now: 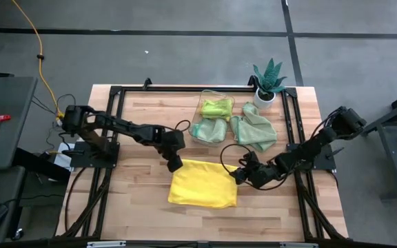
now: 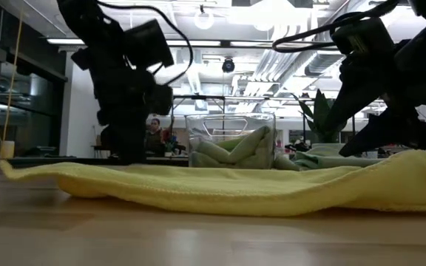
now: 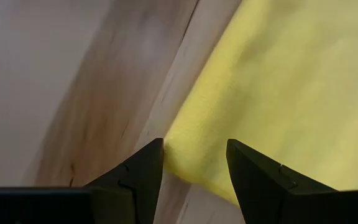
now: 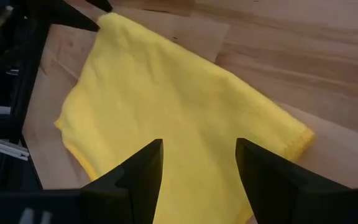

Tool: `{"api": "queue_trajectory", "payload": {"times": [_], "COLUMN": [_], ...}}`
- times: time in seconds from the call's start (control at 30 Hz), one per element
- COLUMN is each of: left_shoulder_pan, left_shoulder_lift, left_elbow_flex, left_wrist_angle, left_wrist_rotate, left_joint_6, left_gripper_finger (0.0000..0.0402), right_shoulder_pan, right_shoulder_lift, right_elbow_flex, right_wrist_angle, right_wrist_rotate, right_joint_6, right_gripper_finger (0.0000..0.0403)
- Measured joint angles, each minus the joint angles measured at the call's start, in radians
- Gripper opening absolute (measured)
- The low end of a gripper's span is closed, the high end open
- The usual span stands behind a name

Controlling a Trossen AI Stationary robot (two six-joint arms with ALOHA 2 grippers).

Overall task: Fold microfiber towels
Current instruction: Fold the yellow towel

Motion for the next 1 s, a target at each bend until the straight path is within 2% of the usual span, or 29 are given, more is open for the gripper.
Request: {"api": "queue_trajectory", "payload": {"times": [0.23,0.33,0.43,0.53,0.63,0.73,0.8,1.0], "left_shoulder_pan": [0.002,0.002,0.001,0.002,0.002,0.002,0.002,0.0], "left_shoulder_lift": [0.071,0.071,0.068,0.068,0.069,0.069,0.069,0.07], "left_elbow_flex": [0.004,0.003,0.002,0.001,0.001,0.001,0.001,0.0], "left_wrist_angle": [0.005,0.006,0.003,0.004,0.004,0.001,0.001,0.001], "left_wrist_rotate": [0.04,0.036,0.024,0.015,0.012,0.006,0.006,-0.008], "left_joint_6": [0.003,0.002,0.001,0.002,-0.001,-0.007,-0.008,-0.016], "left_gripper_finger": [0.0166,0.0152,0.0115,0.0059,0.0011,0.0014,0.0011,0.0005], "right_shoulder_pan": [0.0,0.0,-0.013,-0.055,-0.101,-0.136,-0.155,-0.184], "right_shoulder_lift": [0.0,0.0,0.0,0.0,0.0,0.0,0.0,0.018], "right_elbow_flex": [0.0,0.0,0.002,0.036,0.11,0.182,0.202,0.198], "right_wrist_angle": [0.002,0.004,0.003,-0.036,-0.177,-0.385,-0.461,-0.462], "right_wrist_rotate": [-0.003,-0.01,-0.032,-0.107,-0.147,-0.135,-0.129,-0.221], "right_joint_6": [-0.008,-0.033,-0.068,-0.18,-0.323,-0.412,-0.451,-0.531], "right_gripper_finger": [0.0195,0.0195,0.0195,0.0195,0.0194,0.0191,0.019,0.019]}}
